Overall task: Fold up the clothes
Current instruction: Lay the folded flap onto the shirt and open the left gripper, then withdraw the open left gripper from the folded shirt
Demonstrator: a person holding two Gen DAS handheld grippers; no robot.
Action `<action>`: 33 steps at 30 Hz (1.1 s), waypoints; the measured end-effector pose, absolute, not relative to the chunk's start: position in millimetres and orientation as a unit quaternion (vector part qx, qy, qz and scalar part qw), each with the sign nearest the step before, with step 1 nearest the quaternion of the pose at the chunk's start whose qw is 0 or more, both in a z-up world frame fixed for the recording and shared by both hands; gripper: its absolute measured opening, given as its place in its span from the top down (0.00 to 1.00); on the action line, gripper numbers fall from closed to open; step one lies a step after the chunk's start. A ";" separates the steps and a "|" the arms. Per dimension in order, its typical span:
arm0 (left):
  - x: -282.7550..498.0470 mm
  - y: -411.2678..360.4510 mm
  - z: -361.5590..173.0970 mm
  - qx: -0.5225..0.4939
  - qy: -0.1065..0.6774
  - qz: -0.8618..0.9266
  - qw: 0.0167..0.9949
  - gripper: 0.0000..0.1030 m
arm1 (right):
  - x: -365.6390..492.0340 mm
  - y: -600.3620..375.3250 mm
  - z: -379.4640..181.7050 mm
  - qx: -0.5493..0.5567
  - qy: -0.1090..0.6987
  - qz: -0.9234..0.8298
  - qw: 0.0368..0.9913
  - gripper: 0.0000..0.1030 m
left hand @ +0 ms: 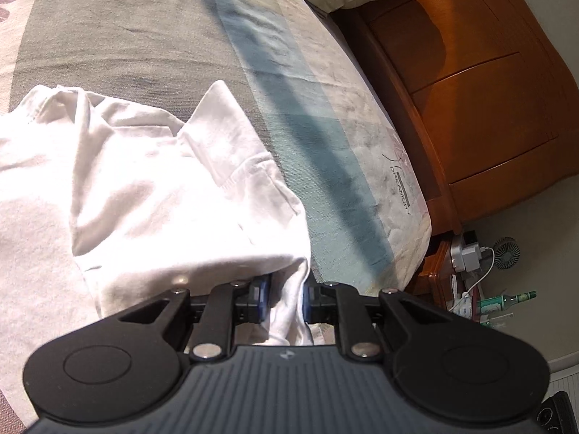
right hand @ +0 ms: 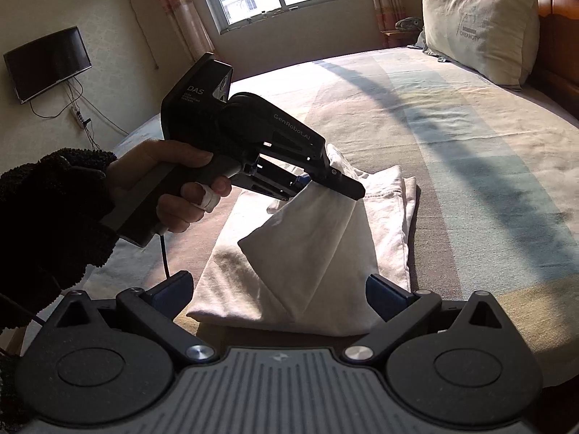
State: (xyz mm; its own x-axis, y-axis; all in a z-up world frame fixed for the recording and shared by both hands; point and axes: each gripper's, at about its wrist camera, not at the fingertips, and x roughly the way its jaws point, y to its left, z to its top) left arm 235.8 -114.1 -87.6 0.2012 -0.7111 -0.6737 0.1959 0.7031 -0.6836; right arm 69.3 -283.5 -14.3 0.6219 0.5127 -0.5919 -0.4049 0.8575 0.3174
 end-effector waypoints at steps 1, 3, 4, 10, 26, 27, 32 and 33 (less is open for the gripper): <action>237.1 -117.2 -90.7 -0.233 0.557 -0.302 0.738 0.78 | 68.7 -284.6 -14.7 0.078 0.352 0.254 0.898 0.00; 239.3 -121.0 -96.0 -0.241 0.564 -0.295 0.733 0.70 | 67.9 -286.2 -15.5 0.080 0.353 0.251 0.898 0.00; 240.2 -121.8 -98.1 -0.249 0.566 -0.292 0.730 0.67 | 67.3 -286.8 -15.6 0.080 0.354 0.250 0.898 0.00; 241.4 -123.4 -91.1 -0.265 0.557 -0.297 0.729 0.52 | 64.6 -287.7 -18.7 0.080 0.361 0.243 0.897 0.00; 238.9 -169.6 -82.6 -0.185 0.622 -0.257 0.716 0.21 | 53.6 -289.0 -17.9 0.075 0.365 0.218 0.902 0.00; 233.9 -163.4 -80.1 -0.190 0.621 -0.261 0.714 0.21 | 53.4 -290.5 -17.8 0.076 0.364 0.218 0.902 0.00; 208.5 -148.2 -69.9 -0.213 0.610 -0.303 0.700 0.21 | 55.2 -291.6 -19.4 0.080 0.363 0.217 0.903 0.00; 206.7 -148.1 -69.6 -0.219 0.604 -0.313 0.700 0.21 | 55.5 -290.8 -19.9 0.080 0.364 0.217 0.902 0.00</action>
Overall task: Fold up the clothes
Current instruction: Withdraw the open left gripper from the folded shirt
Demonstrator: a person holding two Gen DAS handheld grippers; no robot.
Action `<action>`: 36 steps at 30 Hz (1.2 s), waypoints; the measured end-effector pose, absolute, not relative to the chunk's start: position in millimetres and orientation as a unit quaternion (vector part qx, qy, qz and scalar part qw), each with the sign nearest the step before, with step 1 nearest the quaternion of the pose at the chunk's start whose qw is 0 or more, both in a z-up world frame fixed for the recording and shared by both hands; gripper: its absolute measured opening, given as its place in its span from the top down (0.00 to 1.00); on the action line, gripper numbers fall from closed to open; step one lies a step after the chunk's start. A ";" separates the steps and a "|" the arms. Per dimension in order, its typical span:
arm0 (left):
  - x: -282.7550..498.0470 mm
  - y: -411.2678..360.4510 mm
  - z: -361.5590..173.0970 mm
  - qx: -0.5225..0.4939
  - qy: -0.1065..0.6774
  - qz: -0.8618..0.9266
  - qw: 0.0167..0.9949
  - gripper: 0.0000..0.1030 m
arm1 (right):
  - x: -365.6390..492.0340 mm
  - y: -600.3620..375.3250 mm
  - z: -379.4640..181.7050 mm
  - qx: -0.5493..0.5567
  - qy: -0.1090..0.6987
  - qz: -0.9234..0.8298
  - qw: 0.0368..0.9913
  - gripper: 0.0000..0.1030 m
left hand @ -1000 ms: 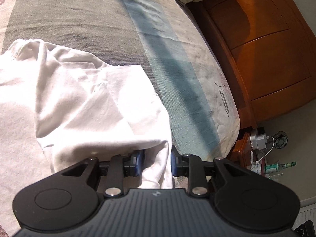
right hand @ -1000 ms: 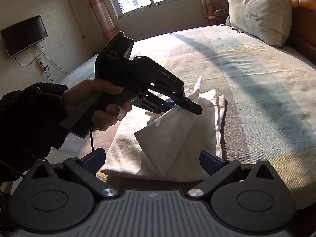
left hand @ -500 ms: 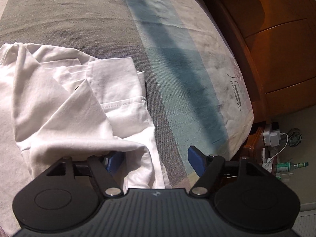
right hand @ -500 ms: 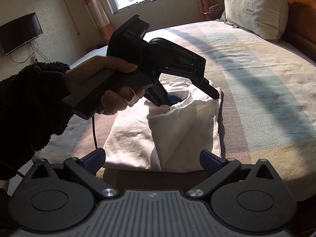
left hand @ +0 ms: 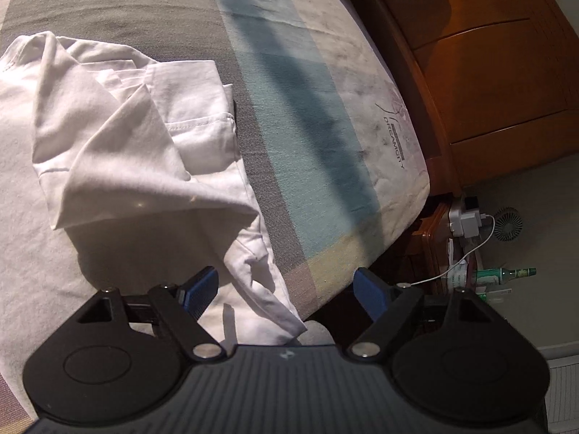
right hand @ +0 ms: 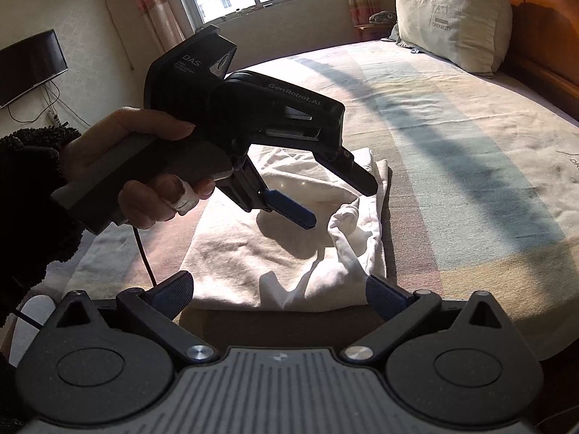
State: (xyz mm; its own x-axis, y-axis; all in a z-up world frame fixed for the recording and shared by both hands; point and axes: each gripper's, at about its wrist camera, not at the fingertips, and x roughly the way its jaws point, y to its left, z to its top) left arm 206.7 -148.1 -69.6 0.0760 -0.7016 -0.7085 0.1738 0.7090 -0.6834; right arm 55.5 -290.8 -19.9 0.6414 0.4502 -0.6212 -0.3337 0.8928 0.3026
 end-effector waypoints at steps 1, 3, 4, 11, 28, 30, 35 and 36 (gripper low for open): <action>206.7 -150.0 -70.1 -0.221 0.596 -0.321 0.702 0.21 | 55.5 -289.8 -20.5 0.081 0.364 0.218 0.902 0.00; 210.4 -155.8 -75.3 -0.230 0.589 -0.328 0.702 0.21 | 54.4 -287.5 -21.4 0.081 0.365 0.218 0.901 0.00; 214.1 -159.0 -81.1 -0.232 0.588 -0.334 0.699 0.20 | 53.2 -286.1 -21.4 0.080 0.365 0.218 0.902 0.00; 198.4 -135.9 -92.3 -0.261 0.584 -0.345 0.687 0.21 | 46.7 -290.0 -18.6 0.084 0.362 0.215 0.903 0.00; 253.8 -103.2 -70.4 -0.320 0.510 -0.316 0.734 0.17 | 65.4 -292.7 -30.3 0.128 0.356 0.214 0.901 0.00; 263.4 -121.9 -58.0 -0.303 0.500 -0.336 0.739 0.17 | 66.7 -294.1 -32.5 0.133 0.359 0.209 0.900 0.00; 264.9 -158.3 -29.5 -0.254 0.479 -0.392 0.743 0.17 | 68.3 -295.1 -35.8 0.138 0.364 0.201 0.899 0.00; 260.7 -158.2 -26.8 -0.244 0.476 -0.398 0.745 0.17 | 68.2 -295.7 -35.8 0.138 0.364 0.200 0.899 0.00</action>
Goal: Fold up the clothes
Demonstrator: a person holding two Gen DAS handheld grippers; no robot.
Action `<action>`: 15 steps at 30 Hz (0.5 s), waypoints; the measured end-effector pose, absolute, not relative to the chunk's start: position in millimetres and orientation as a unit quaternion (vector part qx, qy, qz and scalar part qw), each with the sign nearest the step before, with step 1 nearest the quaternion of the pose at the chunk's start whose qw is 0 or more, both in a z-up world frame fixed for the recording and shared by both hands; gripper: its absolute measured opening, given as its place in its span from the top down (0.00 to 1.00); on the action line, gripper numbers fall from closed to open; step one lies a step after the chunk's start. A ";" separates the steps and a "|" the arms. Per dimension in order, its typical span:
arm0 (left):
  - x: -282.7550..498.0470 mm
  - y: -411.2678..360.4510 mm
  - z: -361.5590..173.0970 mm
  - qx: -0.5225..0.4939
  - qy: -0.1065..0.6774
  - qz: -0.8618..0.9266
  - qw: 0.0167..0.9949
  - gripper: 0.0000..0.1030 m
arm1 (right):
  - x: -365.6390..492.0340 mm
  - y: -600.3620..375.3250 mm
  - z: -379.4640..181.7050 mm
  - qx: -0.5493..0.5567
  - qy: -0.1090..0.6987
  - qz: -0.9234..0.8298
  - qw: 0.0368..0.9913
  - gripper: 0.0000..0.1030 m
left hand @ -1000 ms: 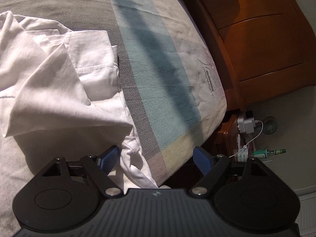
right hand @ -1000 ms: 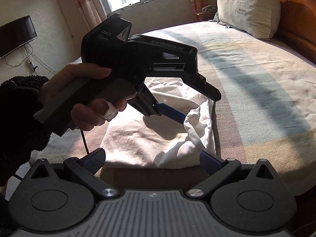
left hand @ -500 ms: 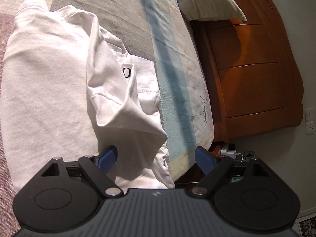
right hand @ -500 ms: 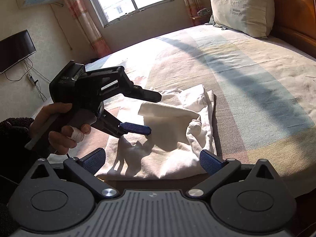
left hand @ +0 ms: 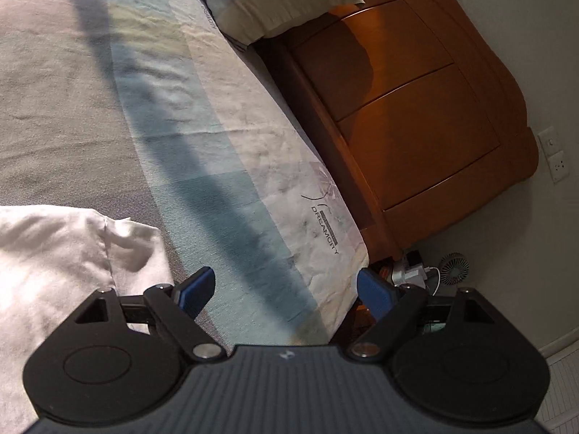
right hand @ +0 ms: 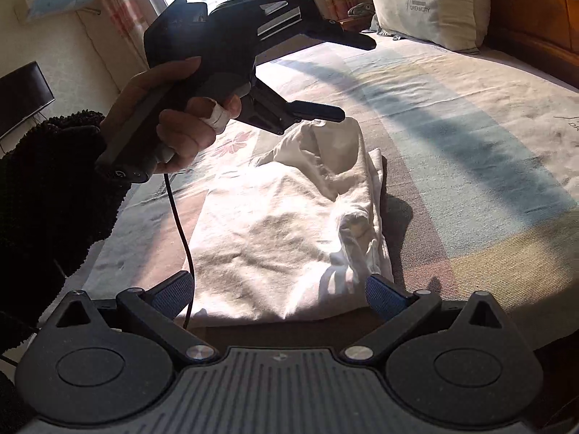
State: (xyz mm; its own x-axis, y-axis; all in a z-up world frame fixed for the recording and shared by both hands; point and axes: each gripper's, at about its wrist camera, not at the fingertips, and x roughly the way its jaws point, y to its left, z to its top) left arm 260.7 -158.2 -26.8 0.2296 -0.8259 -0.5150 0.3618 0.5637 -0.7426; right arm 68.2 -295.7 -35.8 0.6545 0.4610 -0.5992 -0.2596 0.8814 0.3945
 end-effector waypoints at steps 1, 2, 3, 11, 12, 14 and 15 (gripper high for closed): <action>256.3 -155.3 -25.3 -0.236 0.473 -0.402 0.748 0.17 | 68.1 -296.5 -35.7 0.139 0.364 0.201 0.899 0.00; 251.2 -149.4 -25.6 -0.228 0.471 -0.400 0.753 0.17 | 68.4 -297.4 -36.0 0.139 0.363 0.200 0.899 0.00; 246.1 -143.5 -25.9 -0.220 0.469 -0.397 0.758 0.17 | 69.6 -298.3 -36.4 0.140 0.362 0.199 0.900 0.00; 183.2 -51.1 -27.3 -0.116 0.414 -0.250 0.867 0.17 | 99.9 -294.7 -34.5 0.127 0.339 0.224 0.905 0.00; 174.3 -39.2 -26.0 -0.113 0.401 -0.232 0.879 0.17 | 106.7 -291.6 -34.3 0.121 0.334 0.231 0.906 0.00; 161.6 -17.0 -24.2 -0.148 0.386 -0.221 0.883 0.13 | 123.2 -281.5 -39.4 0.111 0.337 0.242 0.903 0.00; 158.5 -9.6 -23.8 -0.163 0.381 -0.218 0.884 0.10 | 132.2 -275.4 -43.9 0.106 0.341 0.248 0.900 0.00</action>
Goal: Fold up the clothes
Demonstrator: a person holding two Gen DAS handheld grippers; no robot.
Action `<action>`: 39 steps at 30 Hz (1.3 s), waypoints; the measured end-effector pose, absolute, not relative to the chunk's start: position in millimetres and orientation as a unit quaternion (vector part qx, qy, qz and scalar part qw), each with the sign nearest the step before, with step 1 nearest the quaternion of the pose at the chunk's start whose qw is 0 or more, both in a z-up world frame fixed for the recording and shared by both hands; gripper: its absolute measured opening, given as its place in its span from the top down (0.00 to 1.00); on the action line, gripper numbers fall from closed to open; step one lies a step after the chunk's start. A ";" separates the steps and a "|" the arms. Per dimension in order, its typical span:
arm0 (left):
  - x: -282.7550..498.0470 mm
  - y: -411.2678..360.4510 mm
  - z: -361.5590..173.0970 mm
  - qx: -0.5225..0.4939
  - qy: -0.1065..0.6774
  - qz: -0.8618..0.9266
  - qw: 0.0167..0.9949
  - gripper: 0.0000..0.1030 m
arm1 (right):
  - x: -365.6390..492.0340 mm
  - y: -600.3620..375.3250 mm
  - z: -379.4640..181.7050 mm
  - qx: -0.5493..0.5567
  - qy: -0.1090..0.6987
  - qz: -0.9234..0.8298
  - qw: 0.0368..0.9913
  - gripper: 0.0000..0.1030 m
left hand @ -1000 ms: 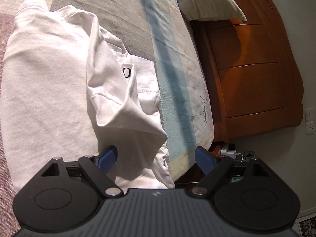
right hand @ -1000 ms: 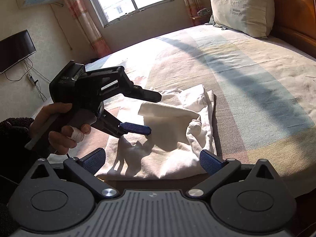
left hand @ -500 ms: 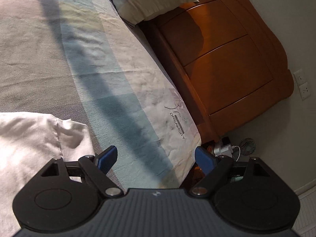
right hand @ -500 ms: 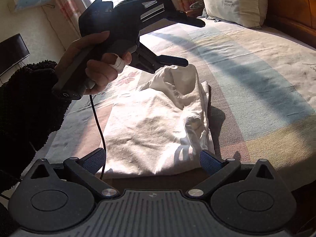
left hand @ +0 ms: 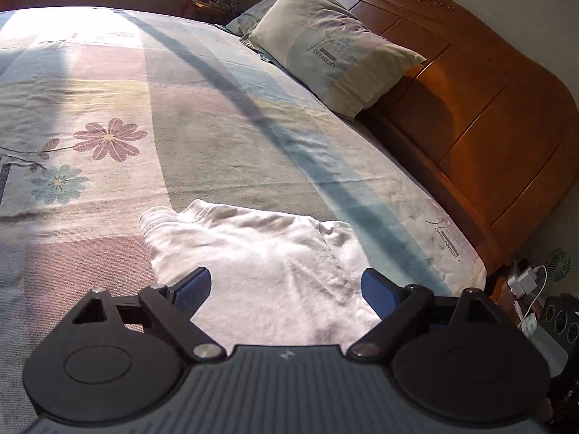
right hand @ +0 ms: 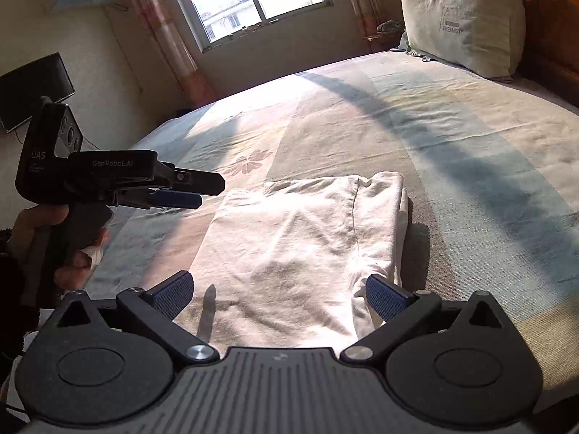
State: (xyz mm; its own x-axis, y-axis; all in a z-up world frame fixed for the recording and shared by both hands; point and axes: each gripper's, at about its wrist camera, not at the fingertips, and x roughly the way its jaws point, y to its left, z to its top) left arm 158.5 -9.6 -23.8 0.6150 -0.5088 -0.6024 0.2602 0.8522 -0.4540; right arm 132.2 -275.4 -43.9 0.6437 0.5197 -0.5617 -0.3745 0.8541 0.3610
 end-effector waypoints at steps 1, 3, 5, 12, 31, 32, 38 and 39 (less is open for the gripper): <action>155.5 -2.5 -23.5 -0.178 0.376 -0.214 0.884 0.10 | 141.2 -269.3 -48.4 0.102 0.346 0.254 0.897 0.00; 155.1 1.3 -23.9 -0.185 0.375 -0.211 0.884 0.10 | 154.7 -259.2 -59.5 0.092 0.363 0.255 0.892 0.00; 158.9 -0.7 -27.8 -0.183 0.379 -0.219 0.880 0.10 | 160.8 -252.3 -75.0 0.063 0.384 0.239 0.890 0.00; 190.6 -30.2 -55.3 -0.173 0.406 -0.249 0.862 0.10 | 146.7 -264.1 -93.0 0.079 0.374 0.233 0.894 0.00; 168.4 -48.0 -87.6 -0.174 0.484 -0.212 0.831 0.07 | 147.9 -274.7 -96.1 0.122 0.363 0.243 0.891 0.00; 167.8 -48.5 -84.4 -0.175 0.485 -0.210 0.831 0.07 | 147.7 -275.0 -96.0 0.123 0.362 0.244 0.891 0.00; 156.4 -43.9 -61.9 -0.163 0.468 -0.203 0.844 0.07 | 146.7 -277.4 -96.1 0.131 0.358 0.244 0.892 0.00; 153.0 -41.8 -59.9 -0.162 0.467 -0.199 0.846 0.07 | 146.5 -277.7 -95.9 0.133 0.358 0.243 0.892 0.00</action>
